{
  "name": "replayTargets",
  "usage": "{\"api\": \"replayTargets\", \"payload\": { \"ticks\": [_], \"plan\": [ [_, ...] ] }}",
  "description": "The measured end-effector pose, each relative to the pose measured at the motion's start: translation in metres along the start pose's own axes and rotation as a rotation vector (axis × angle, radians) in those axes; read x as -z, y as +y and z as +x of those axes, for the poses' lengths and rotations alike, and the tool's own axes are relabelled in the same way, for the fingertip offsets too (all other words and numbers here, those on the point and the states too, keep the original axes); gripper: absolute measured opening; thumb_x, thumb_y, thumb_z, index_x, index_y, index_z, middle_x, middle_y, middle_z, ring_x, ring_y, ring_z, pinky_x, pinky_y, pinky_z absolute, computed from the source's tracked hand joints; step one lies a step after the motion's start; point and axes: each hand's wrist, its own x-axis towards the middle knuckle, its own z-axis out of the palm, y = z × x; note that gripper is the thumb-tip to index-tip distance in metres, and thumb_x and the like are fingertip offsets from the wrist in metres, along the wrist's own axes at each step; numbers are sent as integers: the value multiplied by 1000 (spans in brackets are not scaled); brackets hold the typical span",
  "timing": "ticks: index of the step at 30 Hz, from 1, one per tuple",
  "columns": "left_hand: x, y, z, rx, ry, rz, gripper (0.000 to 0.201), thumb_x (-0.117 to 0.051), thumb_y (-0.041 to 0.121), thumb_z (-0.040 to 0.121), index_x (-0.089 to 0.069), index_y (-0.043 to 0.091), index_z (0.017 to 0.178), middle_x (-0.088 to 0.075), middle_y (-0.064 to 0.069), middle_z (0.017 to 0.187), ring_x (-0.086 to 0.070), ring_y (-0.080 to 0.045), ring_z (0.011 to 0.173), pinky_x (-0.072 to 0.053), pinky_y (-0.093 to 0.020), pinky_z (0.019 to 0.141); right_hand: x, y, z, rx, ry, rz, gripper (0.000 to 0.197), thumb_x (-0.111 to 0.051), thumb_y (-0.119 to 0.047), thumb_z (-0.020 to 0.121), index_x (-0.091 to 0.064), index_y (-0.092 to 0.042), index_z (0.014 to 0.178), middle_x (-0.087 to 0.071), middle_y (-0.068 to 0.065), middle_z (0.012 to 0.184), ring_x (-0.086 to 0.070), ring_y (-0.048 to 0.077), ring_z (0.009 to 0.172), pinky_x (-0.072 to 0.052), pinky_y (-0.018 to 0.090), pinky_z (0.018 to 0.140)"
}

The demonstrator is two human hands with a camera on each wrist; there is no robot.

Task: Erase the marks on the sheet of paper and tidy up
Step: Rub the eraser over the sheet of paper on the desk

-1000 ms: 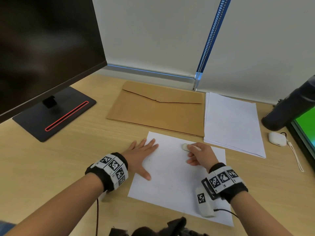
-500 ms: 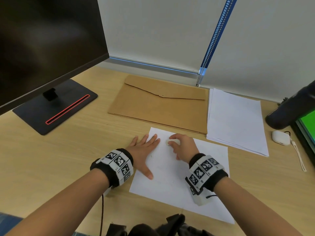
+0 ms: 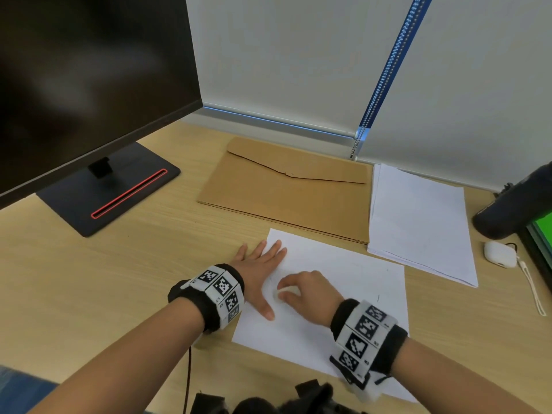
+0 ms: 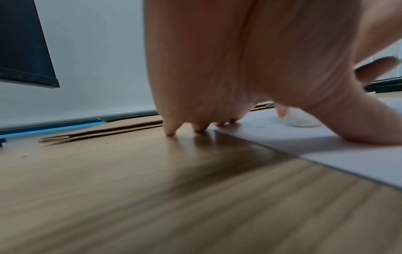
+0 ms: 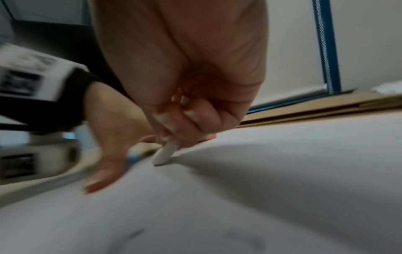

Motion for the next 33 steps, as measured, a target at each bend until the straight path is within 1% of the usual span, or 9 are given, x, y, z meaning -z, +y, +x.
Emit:
{"api": "replayTargets", "payload": {
  "ticks": [2,6,8,12,17,22,24,28,33],
  "plan": [
    [0,0,0,1,-4,4,134,-76,58,65,25,23,146,32,6,153,28,-19,141,17,-49,111,9,0,6,-26,7,-17,28,-51,-29,92,-63,-20,116,-66,6,117,-59,24,108,-46,32,92],
    [0,0,1,8,-6,5,135,-77,57,65,26,25,145,32,8,152,28,-18,141,18,-49,110,16,0,22,-123,225,17,29,-48,-27,94,-61,-20,120,-64,8,119,-56,26,112,-46,34,93],
    [0,-1,2,12,-7,4,135,-77,58,64,26,25,145,32,8,152,28,-18,140,18,-49,110,5,0,13,-91,180,15,30,-47,-28,94,-60,-20,121,-64,6,121,-56,25,113,-45,34,95],
    [-1,-1,2,15,-11,11,135,-77,58,65,26,23,146,33,7,152,28,-19,141,17,-49,111,3,2,2,-49,-18,-10,29,-51,-30,92,-63,-21,116,-65,4,119,-58,23,109,-45,32,93],
    [0,0,2,19,-19,25,134,-76,58,65,27,24,145,33,8,152,28,-19,141,16,-51,111,13,3,19,-108,203,19,29,-48,-28,93,-62,-22,118,-64,6,120,-57,25,112,-45,33,94],
    [-1,0,4,26,-26,12,136,-77,58,64,26,24,146,33,8,152,28,-19,141,15,-51,111,-3,6,-14,27,-44,-81,28,-47,-30,94,-62,-26,117,-65,2,119,-58,23,110,-46,34,93],
    [0,0,3,25,-30,24,136,-77,57,64,27,24,145,33,7,152,28,-20,141,15,-52,111,5,5,-7,14,-34,-104,27,-47,-32,93,-62,-28,116,-65,2,118,-58,23,110,-45,32,92],
    [1,1,2,33,-41,33,135,-77,57,65,27,25,145,34,8,152,28,-20,141,12,-55,111,7,-1,8,-54,145,-67,27,-44,-30,95,-61,-29,116,-67,6,113,-59,27,106,-46,32,87],
    [2,2,3,44,-52,36,136,-78,57,64,27,24,145,34,8,151,28,-20,141,12,-58,110,-3,10,-22,-13,-28,-60,29,-46,-33,95,-60,-30,120,-63,-2,122,-57,20,112,-45,34,96]
  ]
}}
